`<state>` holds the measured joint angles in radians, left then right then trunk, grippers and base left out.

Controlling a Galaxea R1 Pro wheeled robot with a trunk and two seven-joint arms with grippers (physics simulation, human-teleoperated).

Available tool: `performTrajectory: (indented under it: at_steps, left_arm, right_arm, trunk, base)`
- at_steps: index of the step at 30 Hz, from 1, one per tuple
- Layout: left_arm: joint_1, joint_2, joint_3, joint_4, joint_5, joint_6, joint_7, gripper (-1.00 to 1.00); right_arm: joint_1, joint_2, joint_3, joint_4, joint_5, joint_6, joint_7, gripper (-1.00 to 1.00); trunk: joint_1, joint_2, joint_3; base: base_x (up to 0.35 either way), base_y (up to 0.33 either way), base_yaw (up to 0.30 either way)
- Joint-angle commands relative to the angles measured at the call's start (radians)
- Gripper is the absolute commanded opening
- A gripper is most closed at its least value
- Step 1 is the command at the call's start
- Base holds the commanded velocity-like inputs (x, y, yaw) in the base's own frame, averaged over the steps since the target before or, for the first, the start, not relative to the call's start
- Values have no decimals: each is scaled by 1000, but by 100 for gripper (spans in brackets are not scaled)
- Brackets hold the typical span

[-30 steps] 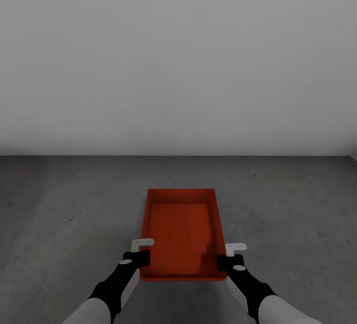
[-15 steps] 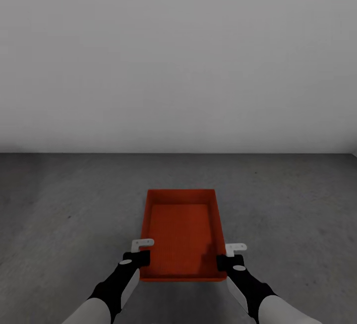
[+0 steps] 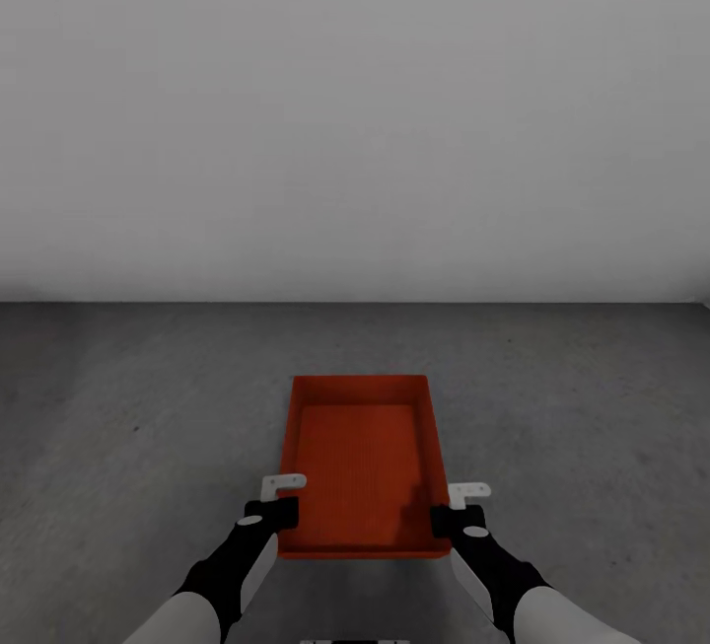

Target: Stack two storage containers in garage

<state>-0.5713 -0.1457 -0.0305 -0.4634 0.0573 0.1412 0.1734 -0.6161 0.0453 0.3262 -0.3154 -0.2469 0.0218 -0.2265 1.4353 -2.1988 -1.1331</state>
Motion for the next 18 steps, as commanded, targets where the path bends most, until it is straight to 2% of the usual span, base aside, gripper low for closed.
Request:
performTrajectory:
  at_steps: [1, 18]
  left_arm:
    - [1, -3, 15, 0, 3, 7, 10, -100]
    - [1, -3, 15, 0, 4, 6, 10, -100]
  right_arm:
    - [-1, 1, -29, -48, -8, -15, -14, -100]
    - [-1, 1, -29, -48, -8, -15, -14, -100]
  trunk:
    - [0, 0, -1]
    - [0, 0, -1]
  base:
    - [0, 0, 0]
    - [0, 0, 0]
